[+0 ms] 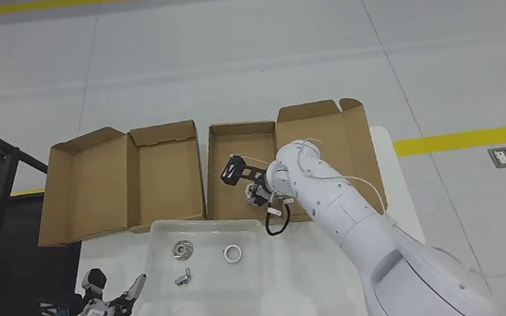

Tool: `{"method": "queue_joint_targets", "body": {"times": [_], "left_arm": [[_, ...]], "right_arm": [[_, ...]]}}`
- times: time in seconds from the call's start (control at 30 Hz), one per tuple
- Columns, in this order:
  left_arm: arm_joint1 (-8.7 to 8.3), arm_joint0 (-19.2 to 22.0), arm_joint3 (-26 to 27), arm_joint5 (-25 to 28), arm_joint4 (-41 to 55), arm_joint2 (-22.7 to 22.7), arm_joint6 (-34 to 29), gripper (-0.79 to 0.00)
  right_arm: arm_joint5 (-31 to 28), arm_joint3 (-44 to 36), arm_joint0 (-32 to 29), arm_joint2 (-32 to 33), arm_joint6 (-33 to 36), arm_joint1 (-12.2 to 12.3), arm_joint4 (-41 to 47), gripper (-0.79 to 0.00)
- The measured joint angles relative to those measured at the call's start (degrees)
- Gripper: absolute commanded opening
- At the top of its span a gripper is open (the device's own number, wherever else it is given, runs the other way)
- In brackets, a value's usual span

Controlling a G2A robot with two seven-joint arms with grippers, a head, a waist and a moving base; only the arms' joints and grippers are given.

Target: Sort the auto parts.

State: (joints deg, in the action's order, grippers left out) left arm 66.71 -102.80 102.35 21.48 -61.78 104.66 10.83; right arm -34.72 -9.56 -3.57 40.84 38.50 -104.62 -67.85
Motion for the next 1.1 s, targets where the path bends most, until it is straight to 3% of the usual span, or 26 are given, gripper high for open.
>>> {"method": "queue_joint_targets", "body": {"times": [0.2, 0.43, 0.73, 0.8, 0.93, 1.1], "left_arm": [[0.07, 0.1, 0.0, -0.1, 0.1, 0.0, -0.1, 0.0], [0.16, 0.2, 0.0, -0.3, 0.0, 0.0, -0.3, 0.0], [0.27, 0.2, 0.0, -0.5, -0.1, -0.1, -0.3, 0.0], [0.29, 0.2, 0.1, -0.5, 0.0, 0.0, -0.3, 0.0], [0.36, 0.1, 0.1, -0.7, 0.0, 0.0, -0.4, 0.0], [0.41, 0.2, 0.2, -0.8, -0.3, -0.1, -0.6, 0.0]], "right_arm": [[-0.1, 0.1, -0.1, 0.1, 0.6, 0.0, 0.4, -0.203], [-0.2, 0.1, -0.1, 0.1, 0.6, 0.0, 0.5, -0.249], [0.3, -0.3, 0.1, 0.1, -0.4, 0.2, 0.2, -0.219], [0.1, -0.9, 0.3, 0.0, -2.1, 0.3, -0.2, -0.231], [-2.3, -4.0, 0.1, -1.3, -10.8, 0.9, -3.8, -0.348], [-3.7, -8.7, -1.1, -3.4, -19.3, 1.6, -9.9, -0.36]]}}
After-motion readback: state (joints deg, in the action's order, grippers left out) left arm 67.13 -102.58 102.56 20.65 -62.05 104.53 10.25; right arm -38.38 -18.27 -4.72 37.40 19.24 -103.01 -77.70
